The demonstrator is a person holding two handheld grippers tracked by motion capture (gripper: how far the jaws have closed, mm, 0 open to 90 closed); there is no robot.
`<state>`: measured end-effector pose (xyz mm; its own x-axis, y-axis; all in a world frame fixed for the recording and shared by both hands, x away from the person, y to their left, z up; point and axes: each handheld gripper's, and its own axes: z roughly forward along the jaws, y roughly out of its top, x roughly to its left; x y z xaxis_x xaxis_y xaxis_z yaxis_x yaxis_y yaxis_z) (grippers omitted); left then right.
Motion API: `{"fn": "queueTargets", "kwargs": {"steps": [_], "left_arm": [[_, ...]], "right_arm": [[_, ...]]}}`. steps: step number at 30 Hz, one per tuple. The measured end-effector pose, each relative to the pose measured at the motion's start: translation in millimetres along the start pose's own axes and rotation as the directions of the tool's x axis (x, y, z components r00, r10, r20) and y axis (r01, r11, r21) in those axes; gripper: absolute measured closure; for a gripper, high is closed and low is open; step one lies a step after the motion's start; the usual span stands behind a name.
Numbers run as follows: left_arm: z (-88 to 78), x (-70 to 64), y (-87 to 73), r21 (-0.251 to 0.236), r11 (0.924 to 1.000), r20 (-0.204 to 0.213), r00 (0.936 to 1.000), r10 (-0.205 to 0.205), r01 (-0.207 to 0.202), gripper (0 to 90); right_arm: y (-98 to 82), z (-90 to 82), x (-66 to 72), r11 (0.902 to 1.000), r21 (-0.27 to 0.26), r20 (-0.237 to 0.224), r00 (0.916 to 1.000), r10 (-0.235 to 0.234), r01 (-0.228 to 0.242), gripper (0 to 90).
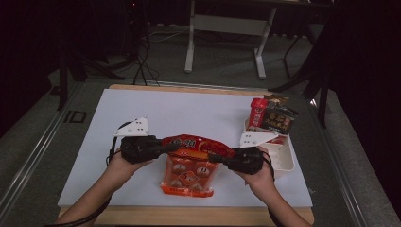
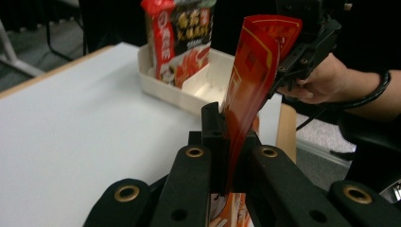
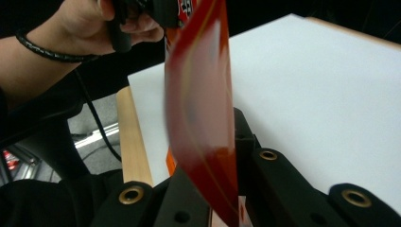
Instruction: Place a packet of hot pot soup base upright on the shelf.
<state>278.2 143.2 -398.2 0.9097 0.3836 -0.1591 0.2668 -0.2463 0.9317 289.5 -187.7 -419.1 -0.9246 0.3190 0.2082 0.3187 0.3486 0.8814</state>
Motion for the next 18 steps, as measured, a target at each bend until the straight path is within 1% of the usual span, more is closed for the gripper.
{"fn": "queueTargets", "kwargs": {"steps": [3,4,6,7,9,10,12,13,14,15,17,18], "left_arm": [[0.6,0.6,1.8,-0.015,0.9998,0.008,0.9999,0.01,-0.01,88.7],[1.6,1.0,1.8,-0.017,0.9998,0.003,0.9999,0.012,-0.012,88.5],[3.1,3.3,0.9,-0.027,0.9996,0.009,1.0,-0.002,0.002,88.4],[4.0,4.5,0.4,-0.027,0.9996,0.008,0.9999,-0.006,0.006,87.9],[5.4,6.8,-0.5,-0.043,0.999,0.014,0.9998,-0.013,0.013,87.2],[6.0,7.9,-0.6,-0.052,0.9985,0.016,0.9997,-0.016,0.017,86.3],[6.2,9.0,-0.2,-0.069,0.9975,0.023,0.9996,-0.018,0.02,85.1],[6.1,9.4,0.1,-0.077,0.9967,0.029,0.9993,-0.022,0.024,82.6],[6.0,9.9,0.2,-0.082,0.9963,0.031,0.9992,-0.023,0.026,78.2],[6.1,10.4,0.3,-0.093,0.9954,0.033,0.9992,-0.021,0.024,75.5],[6.8,11.5,0.6,-0.103,0.9941,0.033,0.999,-0.029,0.033,62.9],[7.2,11.7,0.4,-0.109,0.9933,0.021,0.9992,-0.035,0.037,56.0]], "right_arm": [[5.3,-5.2,2.3,0.9995,-0.028,0.032,0.9994,-0.014,0.015,90.0],[7.4,-6.1,2.7,0.9993,-0.029,0.055,0.9983,-0.022,0.023,90.0],[9.7,-7.6,1.2,0.9992,-0.034,0.07,0.9974,-0.019,0.022,90.0],[10.6,-8.1,0.9,0.9991,-0.033,0.075,0.9969,-0.024,0.027,90.0],[13.8,-10.3,0.5,0.9986,-0.037,0.087,0.9956,-0.035,0.038,90.0],[15.2,-11.3,0.3,0.9983,-0.037,0.091,0.995,-0.042,0.045,90.0],[19.8,-14.8,1.8,0.9958,-0.058,0.109,0.9919,-0.064,0.071,90.0],[22.5,-16.2,3.2,0.9943,-0.058,0.12,0.9894,-0.082,0.089,90.0],[24.9,-17.6,4.4,0.993,-0.062,0.125,0.9879,-0.092,0.101,90.0],[26.8,-18.5,5.2,0.9927,-0.062,0.123,0.9878,-0.096,0.104,90.0],[31.2,-20.0,8.1,0.9895,-0.053,0.142,0.9818,-0.126,0.134,90.0],[33.4,-20.5,8.7,0.9888,-0.048,0.138,0.9814,-0.133,0.141,90.0]]}}
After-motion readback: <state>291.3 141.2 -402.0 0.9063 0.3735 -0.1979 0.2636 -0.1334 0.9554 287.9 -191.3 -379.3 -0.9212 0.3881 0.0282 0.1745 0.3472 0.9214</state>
